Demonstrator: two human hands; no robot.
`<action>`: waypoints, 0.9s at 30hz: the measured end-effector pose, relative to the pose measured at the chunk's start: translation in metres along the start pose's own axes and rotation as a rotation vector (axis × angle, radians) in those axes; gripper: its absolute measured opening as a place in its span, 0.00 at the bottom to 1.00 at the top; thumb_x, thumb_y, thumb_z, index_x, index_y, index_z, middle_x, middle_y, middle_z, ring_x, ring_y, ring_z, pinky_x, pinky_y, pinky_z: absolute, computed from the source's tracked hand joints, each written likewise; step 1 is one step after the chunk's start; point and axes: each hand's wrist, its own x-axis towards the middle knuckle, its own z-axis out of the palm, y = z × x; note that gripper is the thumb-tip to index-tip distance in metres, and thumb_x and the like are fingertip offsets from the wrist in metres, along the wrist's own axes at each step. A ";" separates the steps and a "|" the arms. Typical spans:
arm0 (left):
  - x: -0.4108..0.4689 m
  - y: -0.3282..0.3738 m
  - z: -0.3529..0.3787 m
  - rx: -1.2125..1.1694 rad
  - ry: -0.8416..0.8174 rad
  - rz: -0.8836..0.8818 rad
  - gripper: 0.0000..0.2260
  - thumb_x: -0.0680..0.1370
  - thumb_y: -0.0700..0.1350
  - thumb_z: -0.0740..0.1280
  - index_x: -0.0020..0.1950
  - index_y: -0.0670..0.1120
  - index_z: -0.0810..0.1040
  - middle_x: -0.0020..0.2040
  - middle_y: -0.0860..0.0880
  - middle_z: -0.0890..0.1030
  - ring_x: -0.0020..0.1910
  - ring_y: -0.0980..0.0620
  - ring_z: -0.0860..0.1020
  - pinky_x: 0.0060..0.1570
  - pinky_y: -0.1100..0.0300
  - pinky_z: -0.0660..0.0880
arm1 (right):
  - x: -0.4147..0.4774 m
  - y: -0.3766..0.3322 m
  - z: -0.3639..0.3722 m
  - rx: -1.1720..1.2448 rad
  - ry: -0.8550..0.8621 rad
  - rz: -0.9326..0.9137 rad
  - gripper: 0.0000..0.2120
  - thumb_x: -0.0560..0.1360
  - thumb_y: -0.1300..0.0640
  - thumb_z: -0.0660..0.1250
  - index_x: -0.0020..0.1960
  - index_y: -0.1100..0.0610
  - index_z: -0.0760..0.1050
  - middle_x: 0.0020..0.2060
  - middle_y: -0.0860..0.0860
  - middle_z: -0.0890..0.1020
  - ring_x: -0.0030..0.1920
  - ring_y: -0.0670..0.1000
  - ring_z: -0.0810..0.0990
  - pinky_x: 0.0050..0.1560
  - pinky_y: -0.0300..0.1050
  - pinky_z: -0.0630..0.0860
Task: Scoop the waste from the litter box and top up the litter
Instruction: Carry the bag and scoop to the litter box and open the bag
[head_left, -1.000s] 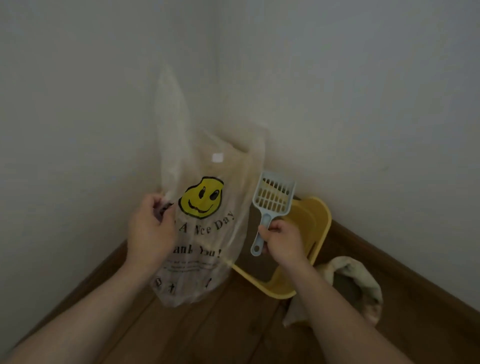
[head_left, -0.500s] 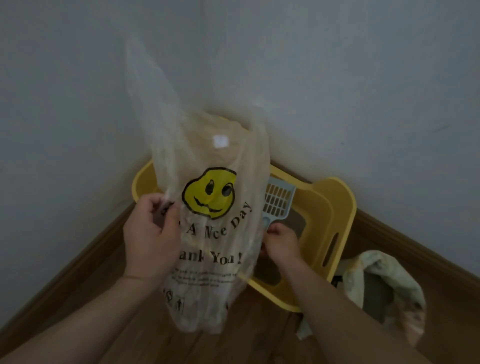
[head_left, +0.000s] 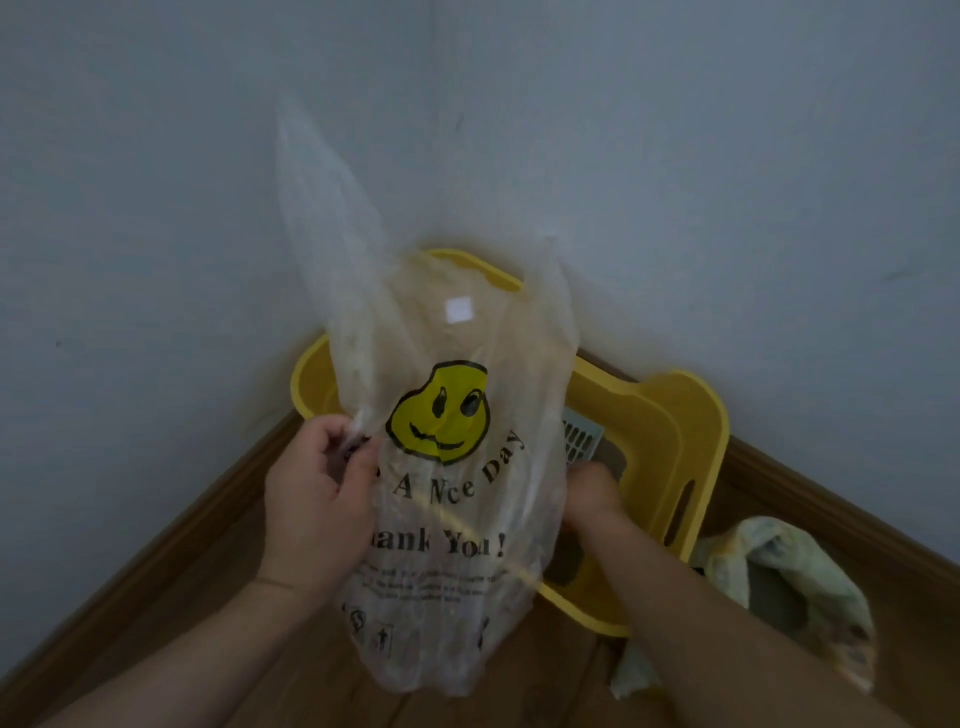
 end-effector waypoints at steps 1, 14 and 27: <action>0.000 0.002 -0.003 -0.023 -0.017 0.013 0.13 0.76 0.39 0.69 0.40 0.55 0.72 0.34 0.50 0.79 0.35 0.50 0.78 0.35 0.62 0.72 | -0.009 -0.009 -0.007 0.017 -0.002 -0.069 0.03 0.77 0.58 0.68 0.49 0.56 0.79 0.46 0.52 0.82 0.48 0.53 0.82 0.55 0.54 0.81; -0.020 0.027 -0.070 -0.081 -0.004 -0.012 0.09 0.76 0.41 0.69 0.39 0.47 0.72 0.34 0.48 0.78 0.34 0.52 0.75 0.35 0.52 0.72 | -0.110 -0.107 -0.057 0.596 -0.392 -0.546 0.22 0.75 0.43 0.63 0.58 0.58 0.80 0.47 0.56 0.86 0.47 0.54 0.86 0.49 0.51 0.81; -0.036 0.042 -0.152 -0.007 0.105 -0.165 0.16 0.71 0.46 0.76 0.46 0.52 0.68 0.44 0.49 0.76 0.45 0.53 0.77 0.43 0.51 0.76 | -0.202 -0.120 -0.021 0.483 -0.686 -0.799 0.09 0.73 0.58 0.68 0.50 0.61 0.83 0.50 0.60 0.84 0.54 0.57 0.81 0.63 0.55 0.74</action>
